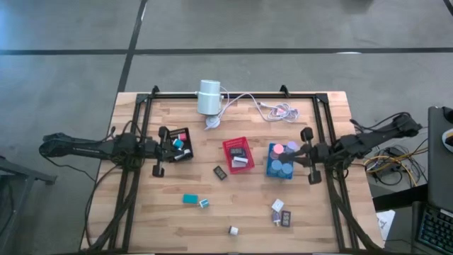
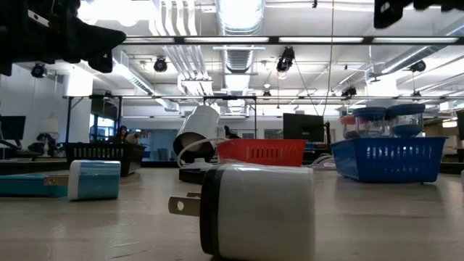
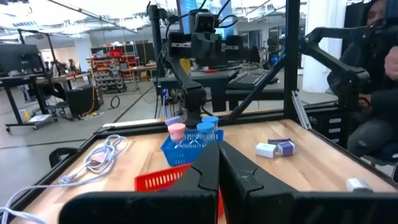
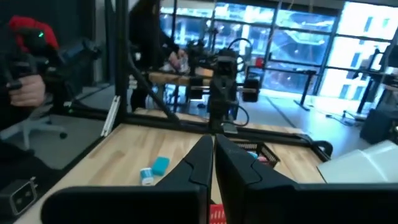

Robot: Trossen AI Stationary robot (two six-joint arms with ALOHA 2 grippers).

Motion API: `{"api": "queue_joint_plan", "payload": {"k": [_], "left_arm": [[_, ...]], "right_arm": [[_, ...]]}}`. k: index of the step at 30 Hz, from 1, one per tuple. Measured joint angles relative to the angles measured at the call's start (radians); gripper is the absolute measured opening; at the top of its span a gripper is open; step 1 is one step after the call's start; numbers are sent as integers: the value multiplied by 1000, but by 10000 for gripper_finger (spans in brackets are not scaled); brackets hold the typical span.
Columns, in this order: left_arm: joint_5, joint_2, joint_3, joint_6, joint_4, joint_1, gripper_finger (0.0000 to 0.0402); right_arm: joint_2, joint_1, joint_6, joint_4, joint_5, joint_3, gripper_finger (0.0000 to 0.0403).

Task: Pick & Place Office items
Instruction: Put the black digital clock into the red bin

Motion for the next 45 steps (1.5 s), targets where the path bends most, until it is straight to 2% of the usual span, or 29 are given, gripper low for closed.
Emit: {"api": "queue_joint_plan", "payload": {"k": [4,9,13,18,24,31,34,42,45], "left_arm": [[-10,-4,0,46,-43,0,5],[-79,-4,0,63,-71,0,5],[-96,-4,0,63,-78,0,5],[-99,-4,0,79,-77,0,5],[-107,-4,0,87,-76,0,5],[-110,-4,0,152,-76,0,5],[-110,-4,0,158,-75,0,5],[-117,-1,1,131,-61,0,5],[-118,39,39,106,-73,-2,5]], "right_arm": [[-15,-1,2,134,7,-125,12],[-27,-1,2,290,9,-233,12],[-61,-10,-19,357,12,-290,12],[-143,-59,-49,357,12,-315,12],[-307,-110,-67,295,-47,-349,12],[-513,-150,-36,5,-119,-318,12],[-512,-152,-9,-46,-199,-323,12],[-507,-152,-8,-44,-199,-344,12],[-507,-152,-4,-40,-199,-345,12]]}}
